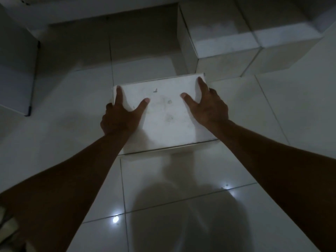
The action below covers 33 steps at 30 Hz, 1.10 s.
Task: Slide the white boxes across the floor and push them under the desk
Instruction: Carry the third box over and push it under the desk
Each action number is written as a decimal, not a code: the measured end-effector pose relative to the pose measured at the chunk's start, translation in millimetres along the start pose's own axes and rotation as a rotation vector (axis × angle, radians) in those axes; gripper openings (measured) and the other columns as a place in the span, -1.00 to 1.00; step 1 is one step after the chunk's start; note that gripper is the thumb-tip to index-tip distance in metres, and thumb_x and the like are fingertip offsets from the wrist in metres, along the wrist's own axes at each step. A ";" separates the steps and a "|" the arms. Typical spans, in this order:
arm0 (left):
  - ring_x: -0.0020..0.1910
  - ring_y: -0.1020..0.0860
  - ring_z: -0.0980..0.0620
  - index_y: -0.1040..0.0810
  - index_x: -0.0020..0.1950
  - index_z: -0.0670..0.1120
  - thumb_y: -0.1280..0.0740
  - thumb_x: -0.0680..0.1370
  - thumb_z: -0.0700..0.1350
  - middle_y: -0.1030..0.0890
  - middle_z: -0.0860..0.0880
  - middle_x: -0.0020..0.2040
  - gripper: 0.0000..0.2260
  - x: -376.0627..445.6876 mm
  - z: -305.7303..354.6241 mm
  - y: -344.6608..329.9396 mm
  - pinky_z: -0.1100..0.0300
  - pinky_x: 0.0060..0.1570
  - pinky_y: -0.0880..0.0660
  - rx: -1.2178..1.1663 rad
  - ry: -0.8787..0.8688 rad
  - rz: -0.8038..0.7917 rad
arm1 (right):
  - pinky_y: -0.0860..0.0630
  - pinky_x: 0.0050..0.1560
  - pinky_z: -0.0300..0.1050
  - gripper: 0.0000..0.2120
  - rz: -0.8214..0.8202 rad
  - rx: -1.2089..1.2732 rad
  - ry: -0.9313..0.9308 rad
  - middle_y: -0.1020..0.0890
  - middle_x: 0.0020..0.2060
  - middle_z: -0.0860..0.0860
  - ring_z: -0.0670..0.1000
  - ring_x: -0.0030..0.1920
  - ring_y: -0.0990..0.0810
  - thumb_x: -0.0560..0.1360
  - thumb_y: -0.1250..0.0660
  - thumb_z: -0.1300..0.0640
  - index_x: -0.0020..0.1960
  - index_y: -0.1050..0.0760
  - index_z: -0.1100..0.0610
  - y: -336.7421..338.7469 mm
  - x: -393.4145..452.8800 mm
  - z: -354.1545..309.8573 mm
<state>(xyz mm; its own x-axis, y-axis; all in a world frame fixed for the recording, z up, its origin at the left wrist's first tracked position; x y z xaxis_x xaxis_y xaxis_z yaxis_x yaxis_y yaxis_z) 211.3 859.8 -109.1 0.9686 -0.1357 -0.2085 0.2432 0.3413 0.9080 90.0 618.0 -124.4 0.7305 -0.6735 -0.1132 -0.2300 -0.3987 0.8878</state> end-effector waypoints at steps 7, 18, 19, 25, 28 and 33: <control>0.57 0.12 -0.11 0.05 0.60 0.06 -0.01 0.54 0.40 0.01 -0.10 0.60 -0.27 25.5 39.3 8.2 -0.22 0.48 0.19 0.255 -0.509 0.045 | 0.09 0.55 0.10 -0.05 -0.140 -0.064 0.646 -0.10 0.58 0.04 -0.05 0.57 0.05 0.40 -0.06 -0.55 0.53 -0.23 0.10 11.5 -62.8 -26.6; 0.40 -0.30 -0.18 -0.24 0.53 -0.03 -0.14 0.52 0.39 -0.38 -0.14 0.43 -0.28 37.2 14.0 14.1 -0.13 0.38 -0.27 0.148 -0.555 -0.023 | 0.05 0.55 -0.02 -0.02 -0.260 -0.237 0.865 -0.08 0.57 0.08 0.01 0.57 0.00 0.39 -0.33 -0.36 0.56 -0.10 0.21 8.2 -65.8 -22.8; 0.38 -0.32 -0.20 -0.25 0.52 -0.03 -0.15 0.51 0.39 -0.39 -0.15 0.41 -0.28 37.9 9.4 15.7 -0.13 0.34 -0.33 0.158 -0.533 -0.024 | 0.05 0.55 -0.04 -0.04 -0.266 -0.219 0.864 -0.08 0.56 0.06 -0.01 0.57 0.00 0.40 -0.36 -0.33 0.56 -0.10 0.20 8.4 -63.4 -23.7; 0.24 -0.43 -0.24 -0.32 0.46 -0.07 -0.17 0.50 0.39 -0.45 -0.22 0.32 -0.30 33.4 -4.9 27.9 -0.14 0.22 -0.37 0.257 -0.457 0.078 | 0.05 0.55 -0.07 -0.09 -0.301 -0.183 0.806 -0.11 0.56 0.01 -0.05 0.56 -0.02 0.40 -0.47 -0.20 0.56 -0.13 0.16 11.0 -40.4 -27.8; 0.23 -0.43 -0.25 -0.33 0.44 -0.08 -0.15 0.49 0.41 -0.46 -0.23 0.29 -0.29 27.6 -7.9 29.9 -0.15 0.21 -0.34 0.298 -0.321 0.105 | 0.03 0.55 -0.09 -0.14 -0.301 -0.188 0.743 -0.13 0.55 -0.02 -0.06 0.55 -0.04 0.42 -0.48 -0.13 0.55 -0.15 0.13 15.0 -22.9 -26.7; 0.28 -0.39 -0.26 -0.27 0.43 -0.10 -0.06 0.47 0.47 -0.44 -0.23 0.32 -0.22 17.6 -3.6 18.6 -0.19 0.25 -0.29 0.296 -0.086 0.018 | -0.03 0.53 -0.09 -0.30 -0.237 -0.227 0.569 -0.15 0.56 -0.02 -0.04 0.55 -0.09 0.52 -0.40 0.05 0.55 -0.17 0.11 23.7 1.3 -25.3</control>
<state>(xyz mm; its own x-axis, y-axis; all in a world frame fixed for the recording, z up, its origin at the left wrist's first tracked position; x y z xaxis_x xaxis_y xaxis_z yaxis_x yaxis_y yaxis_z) 233.1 867.1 -97.2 0.9615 -0.2145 -0.1717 0.1884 0.0599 0.9803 101.8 623.4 -92.2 0.9851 -0.1248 -0.1186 0.0744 -0.3128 0.9469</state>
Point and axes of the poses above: each hand's wrist, its own x-axis towards the middle knuckle, its own y-axis out of the back of the hand, z = x × y, the point moved 5 cm from there along x, towards the middle knuckle
